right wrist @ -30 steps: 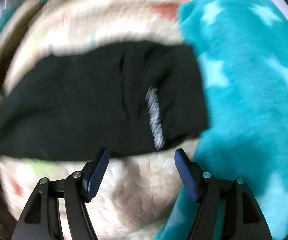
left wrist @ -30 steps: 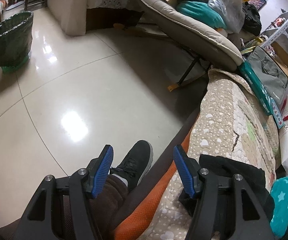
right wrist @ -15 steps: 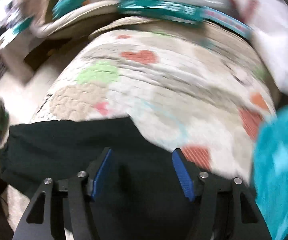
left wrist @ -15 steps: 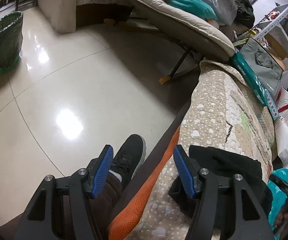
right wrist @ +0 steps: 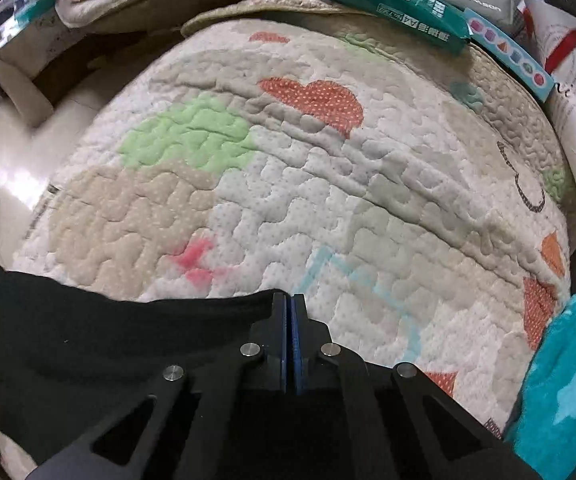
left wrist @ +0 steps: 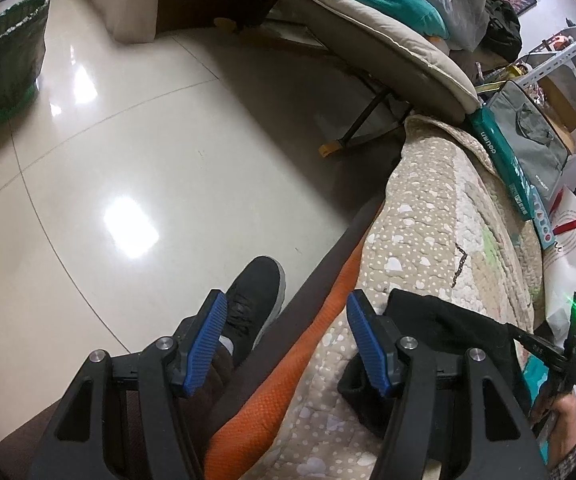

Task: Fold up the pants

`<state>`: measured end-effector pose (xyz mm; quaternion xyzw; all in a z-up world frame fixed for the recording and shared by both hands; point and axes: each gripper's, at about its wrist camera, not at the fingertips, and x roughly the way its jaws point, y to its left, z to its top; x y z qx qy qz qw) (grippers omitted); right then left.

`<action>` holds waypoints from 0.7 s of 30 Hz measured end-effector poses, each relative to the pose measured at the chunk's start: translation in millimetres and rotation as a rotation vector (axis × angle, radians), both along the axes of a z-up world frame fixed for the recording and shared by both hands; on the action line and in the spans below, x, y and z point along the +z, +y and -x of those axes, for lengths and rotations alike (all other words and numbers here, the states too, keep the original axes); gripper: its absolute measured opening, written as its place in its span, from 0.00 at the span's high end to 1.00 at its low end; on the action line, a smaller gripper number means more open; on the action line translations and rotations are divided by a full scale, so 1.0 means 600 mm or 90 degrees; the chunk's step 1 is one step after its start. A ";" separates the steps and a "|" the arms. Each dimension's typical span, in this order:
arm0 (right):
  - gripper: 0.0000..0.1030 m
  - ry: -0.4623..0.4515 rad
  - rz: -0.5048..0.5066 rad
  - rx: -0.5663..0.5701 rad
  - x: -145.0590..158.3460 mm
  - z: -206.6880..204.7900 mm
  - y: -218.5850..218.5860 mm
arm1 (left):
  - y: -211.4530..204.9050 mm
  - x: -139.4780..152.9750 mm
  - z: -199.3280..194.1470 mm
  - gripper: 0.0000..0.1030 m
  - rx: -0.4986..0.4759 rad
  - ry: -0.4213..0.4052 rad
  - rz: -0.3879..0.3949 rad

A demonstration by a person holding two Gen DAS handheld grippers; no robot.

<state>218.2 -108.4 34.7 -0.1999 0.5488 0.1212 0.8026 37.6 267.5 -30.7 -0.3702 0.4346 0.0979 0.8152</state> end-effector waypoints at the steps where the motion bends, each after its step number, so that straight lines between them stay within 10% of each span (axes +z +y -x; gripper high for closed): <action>1: 0.98 -0.004 0.006 0.001 -0.001 -0.001 0.004 | 0.000 0.001 0.001 0.40 0.001 -0.002 0.001; 6: 0.95 -0.006 0.048 0.014 0.015 0.009 0.014 | 0.000 0.002 0.003 0.40 -0.004 -0.008 0.014; 8: 0.82 -0.033 0.087 0.020 0.034 0.020 0.018 | 0.000 0.003 0.005 0.40 -0.005 -0.014 0.025; 11: 0.37 -0.083 0.043 0.062 0.084 0.063 0.055 | 0.000 0.005 0.011 0.40 -0.011 -0.040 0.072; 16: 0.36 -0.010 -0.099 0.230 0.106 0.125 0.184 | -0.024 0.015 0.021 0.37 -0.070 -0.116 0.191; 21: 0.36 0.093 -0.134 0.334 0.065 0.149 0.323 | -0.076 0.012 0.005 0.33 -0.150 -0.090 0.170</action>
